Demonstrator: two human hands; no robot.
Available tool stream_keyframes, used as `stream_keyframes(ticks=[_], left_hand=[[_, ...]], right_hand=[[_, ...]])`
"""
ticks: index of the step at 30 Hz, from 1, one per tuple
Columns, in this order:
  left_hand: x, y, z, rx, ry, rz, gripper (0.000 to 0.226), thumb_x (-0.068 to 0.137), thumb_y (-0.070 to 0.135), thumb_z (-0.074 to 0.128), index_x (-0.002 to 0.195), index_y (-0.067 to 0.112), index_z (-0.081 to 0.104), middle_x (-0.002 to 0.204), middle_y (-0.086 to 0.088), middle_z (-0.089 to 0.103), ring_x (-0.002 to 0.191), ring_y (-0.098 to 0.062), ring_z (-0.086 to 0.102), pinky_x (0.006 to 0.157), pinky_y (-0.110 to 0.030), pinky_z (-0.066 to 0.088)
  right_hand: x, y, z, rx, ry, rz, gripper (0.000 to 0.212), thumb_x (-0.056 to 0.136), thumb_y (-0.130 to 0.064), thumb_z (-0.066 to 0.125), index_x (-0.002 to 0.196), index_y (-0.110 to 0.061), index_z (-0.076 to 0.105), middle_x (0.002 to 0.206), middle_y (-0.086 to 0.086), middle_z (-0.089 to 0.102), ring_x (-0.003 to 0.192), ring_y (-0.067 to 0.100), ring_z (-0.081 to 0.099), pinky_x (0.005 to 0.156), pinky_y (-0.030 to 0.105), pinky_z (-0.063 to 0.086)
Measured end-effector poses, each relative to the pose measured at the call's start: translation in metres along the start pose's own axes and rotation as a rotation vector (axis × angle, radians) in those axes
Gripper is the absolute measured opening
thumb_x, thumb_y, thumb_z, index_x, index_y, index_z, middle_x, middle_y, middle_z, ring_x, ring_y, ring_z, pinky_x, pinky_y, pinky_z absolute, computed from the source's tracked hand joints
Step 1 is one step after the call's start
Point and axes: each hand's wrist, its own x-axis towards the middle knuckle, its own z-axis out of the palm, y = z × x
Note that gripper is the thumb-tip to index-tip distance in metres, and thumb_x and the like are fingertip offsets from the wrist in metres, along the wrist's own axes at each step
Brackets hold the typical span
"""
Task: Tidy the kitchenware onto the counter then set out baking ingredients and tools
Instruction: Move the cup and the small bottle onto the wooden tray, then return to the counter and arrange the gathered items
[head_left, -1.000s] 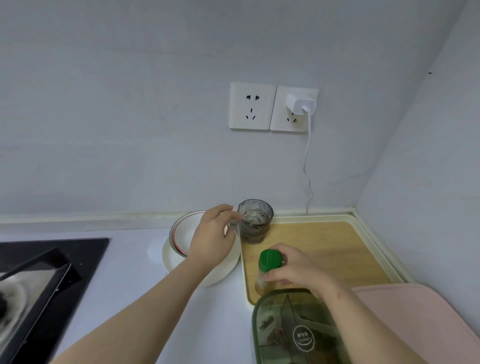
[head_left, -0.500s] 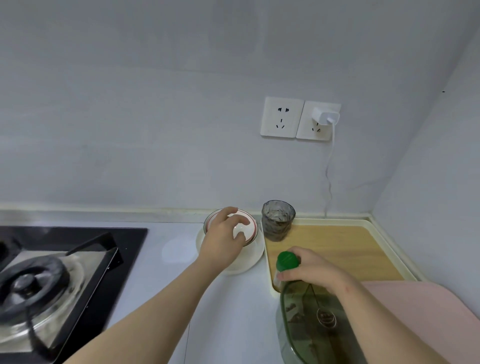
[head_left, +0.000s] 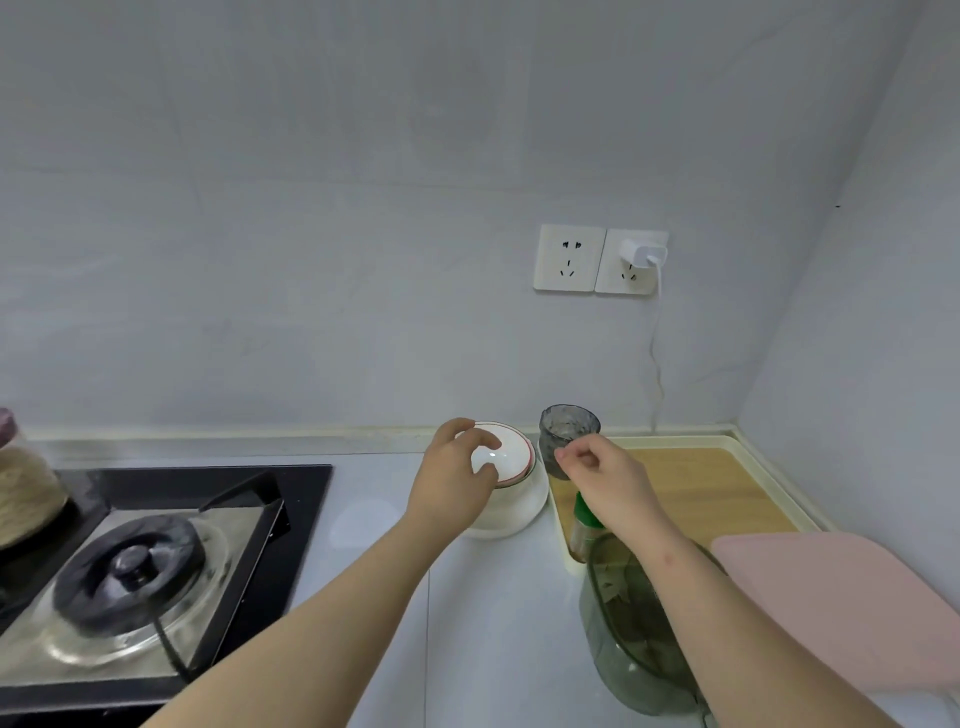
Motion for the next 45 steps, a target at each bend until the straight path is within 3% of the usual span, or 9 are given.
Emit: stream_keyframes(ticks=[4,7,13,17,22,25,33,40,45], left_hand=[[-0.011,-0.004,-0.011,-0.038,0.053,0.016,0.028,0.085,0.002,0.052,0.109,0.013,0.063,0.132,0.001,0.045,0.117,-0.013,0.046,0.076,-0.009,0.027],[-0.028,-0.011,-0.02,-0.048,0.068,0.001,0.029,0.085,0.002,0.052,0.109,0.014,0.063,0.125,0.002,0.049,0.096,-0.009,0.047,0.071,-0.009,0.029],[-0.076,-0.023,-0.05,-0.02,0.134,-0.147,0.031,0.089,0.007,0.05,0.117,0.017,0.059,0.116,0.007,0.053,0.113,-0.011,0.049,0.082,-0.015,0.031],[-0.118,-0.022,-0.063,-0.039,0.174,-0.253,0.031,0.09,0.008,0.049,0.117,0.018,0.058,0.109,0.006,0.057,0.108,-0.01,0.052,0.083,-0.018,0.034],[-0.168,-0.027,-0.083,-0.076,0.225,-0.309,0.03,0.089,0.009,0.05,0.116,0.02,0.058,0.105,0.009,0.057,0.101,-0.006,0.051,0.084,-0.018,0.035],[-0.205,-0.044,-0.107,-0.091,0.283,-0.405,0.03,0.089,0.011,0.05,0.115,0.021,0.06,0.102,0.009,0.059,0.097,-0.007,0.053,0.081,-0.017,0.037],[-0.321,-0.107,-0.216,-0.201,0.612,-0.632,0.021,0.093,0.016,0.049,0.107,0.026,0.06,0.099,0.005,0.062,0.078,-0.006,0.055,0.058,-0.018,0.041],[-0.439,-0.165,-0.343,-0.193,0.864,-0.722,0.017,0.092,0.014,0.051,0.1,0.026,0.061,0.09,0.006,0.064,0.074,-0.01,0.058,0.057,-0.018,0.041],[-0.554,-0.207,-0.445,-0.125,1.065,-0.8,0.02,0.087,0.008,0.053,0.092,0.025,0.062,0.083,0.006,0.065,0.08,-0.013,0.059,0.06,-0.013,0.042]], right_hand=[[-0.015,-0.009,0.016,0.034,0.006,0.009,0.011,0.09,-0.027,0.056,0.092,-0.018,0.062,0.087,-0.007,0.06,0.077,0.003,0.052,0.063,0.013,0.038],[-0.028,-0.013,0.031,0.047,-0.007,0.001,0.009,0.09,-0.026,0.057,0.091,-0.018,0.061,0.085,-0.008,0.057,0.079,0.007,0.051,0.063,0.013,0.037],[-0.054,-0.023,0.058,0.084,-0.121,-0.046,0.004,0.089,-0.021,0.058,0.085,-0.02,0.059,0.087,-0.006,0.06,0.084,0.01,0.052,0.064,0.014,0.037],[-0.083,-0.032,0.063,0.123,-0.175,-0.045,0.006,0.09,-0.021,0.056,0.091,-0.017,0.061,0.083,-0.01,0.057,0.083,0.01,0.051,0.061,0.008,0.034],[-0.128,-0.045,0.095,0.147,-0.245,-0.002,0.007,0.09,-0.02,0.053,0.092,-0.018,0.059,0.081,-0.013,0.055,0.086,0.012,0.052,0.064,0.02,0.037],[-0.16,-0.061,0.122,0.152,-0.339,-0.012,0.009,0.089,-0.021,0.052,0.094,-0.018,0.06,0.088,-0.009,0.057,0.084,0.01,0.053,0.063,0.018,0.038],[-0.25,-0.146,0.214,0.166,-0.628,-0.138,0.007,0.091,-0.02,0.051,0.091,-0.021,0.058,0.086,-0.006,0.058,0.08,0.008,0.054,0.059,0.015,0.037],[-0.366,-0.243,0.335,0.223,-0.875,-0.223,0.009,0.092,-0.021,0.051,0.095,-0.019,0.06,0.087,-0.008,0.058,0.086,0.009,0.055,0.069,0.023,0.041],[-0.486,-0.31,0.432,0.257,-1.05,-0.315,0.015,0.087,-0.017,0.054,0.074,-0.023,0.058,0.078,-0.004,0.059,0.08,0.017,0.056,0.063,0.023,0.039]])
